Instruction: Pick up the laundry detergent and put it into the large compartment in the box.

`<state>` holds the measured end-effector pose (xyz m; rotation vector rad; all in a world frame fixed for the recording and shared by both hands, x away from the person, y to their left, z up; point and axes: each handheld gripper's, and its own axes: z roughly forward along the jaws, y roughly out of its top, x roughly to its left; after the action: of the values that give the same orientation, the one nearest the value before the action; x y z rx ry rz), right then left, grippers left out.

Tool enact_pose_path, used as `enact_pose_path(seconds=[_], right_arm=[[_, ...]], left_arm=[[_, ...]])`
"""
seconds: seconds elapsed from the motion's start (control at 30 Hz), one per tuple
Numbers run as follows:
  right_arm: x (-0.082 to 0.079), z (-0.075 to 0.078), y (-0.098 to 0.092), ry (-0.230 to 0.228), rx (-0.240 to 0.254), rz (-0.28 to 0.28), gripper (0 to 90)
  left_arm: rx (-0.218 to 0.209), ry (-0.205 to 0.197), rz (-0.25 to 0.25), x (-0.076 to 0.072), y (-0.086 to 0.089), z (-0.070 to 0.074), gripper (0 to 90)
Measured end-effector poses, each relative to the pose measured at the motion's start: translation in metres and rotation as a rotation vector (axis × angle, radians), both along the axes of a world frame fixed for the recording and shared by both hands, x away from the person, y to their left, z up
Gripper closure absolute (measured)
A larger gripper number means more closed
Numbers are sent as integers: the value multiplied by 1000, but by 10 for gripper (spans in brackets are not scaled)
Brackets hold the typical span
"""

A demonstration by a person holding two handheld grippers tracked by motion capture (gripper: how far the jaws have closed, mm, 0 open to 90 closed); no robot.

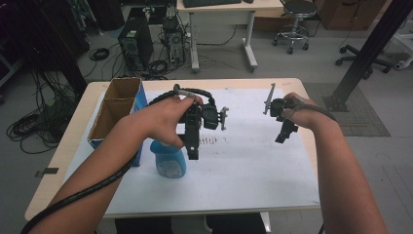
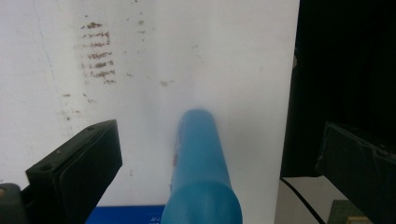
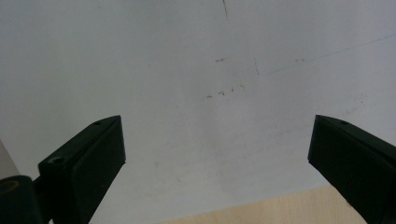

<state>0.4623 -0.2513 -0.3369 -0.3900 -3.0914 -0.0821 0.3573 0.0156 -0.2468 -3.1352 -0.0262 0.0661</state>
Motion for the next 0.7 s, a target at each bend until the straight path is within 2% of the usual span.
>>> enact_pose_path(seconds=[0.23, 0.7], right_arm=[[0, 0, -1, -2, -3, 1, 39], [1, 0, 0, -2, 2, -3, 39]], left_arm=[[5, 1, -1, 1, -1, -1, 2], [-9, -6, -1, -1, 8, 7, 2]])
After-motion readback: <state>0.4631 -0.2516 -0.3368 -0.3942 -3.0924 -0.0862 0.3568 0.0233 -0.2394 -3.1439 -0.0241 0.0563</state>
